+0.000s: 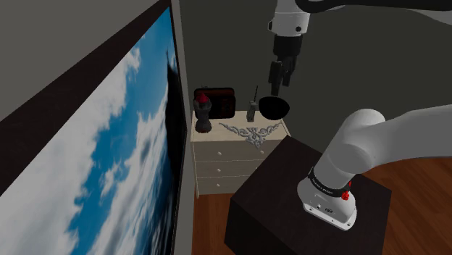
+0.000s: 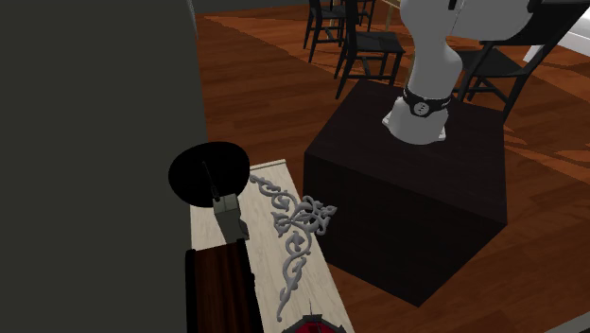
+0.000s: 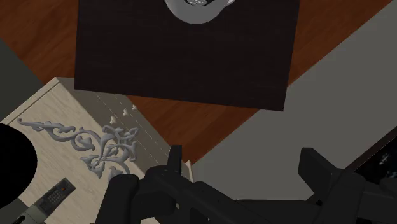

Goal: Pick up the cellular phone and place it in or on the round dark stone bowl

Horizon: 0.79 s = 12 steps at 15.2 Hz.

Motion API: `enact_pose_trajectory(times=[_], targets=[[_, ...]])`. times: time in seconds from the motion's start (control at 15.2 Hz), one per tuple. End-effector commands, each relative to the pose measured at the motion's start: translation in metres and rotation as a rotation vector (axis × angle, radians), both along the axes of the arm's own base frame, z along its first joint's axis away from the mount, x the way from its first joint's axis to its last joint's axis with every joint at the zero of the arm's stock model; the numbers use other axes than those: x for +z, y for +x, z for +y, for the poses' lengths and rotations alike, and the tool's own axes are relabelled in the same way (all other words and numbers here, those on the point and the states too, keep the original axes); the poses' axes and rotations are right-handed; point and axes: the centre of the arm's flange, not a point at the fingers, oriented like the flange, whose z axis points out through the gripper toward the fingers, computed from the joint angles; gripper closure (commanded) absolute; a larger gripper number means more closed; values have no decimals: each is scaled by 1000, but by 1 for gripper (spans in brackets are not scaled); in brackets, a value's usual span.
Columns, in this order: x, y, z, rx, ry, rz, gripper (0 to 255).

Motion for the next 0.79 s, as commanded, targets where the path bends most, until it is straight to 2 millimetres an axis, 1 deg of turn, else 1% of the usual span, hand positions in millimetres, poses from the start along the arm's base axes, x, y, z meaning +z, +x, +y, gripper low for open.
enact_pose_trajectory(times=[0.0, 0.33, 0.73], targets=[[0, 0, 0, 0, 0, 0, 0], [-43, 40, -22, -106, -23, -17, 0], [-94, 85, -55, -234, -51, -38, 0]])
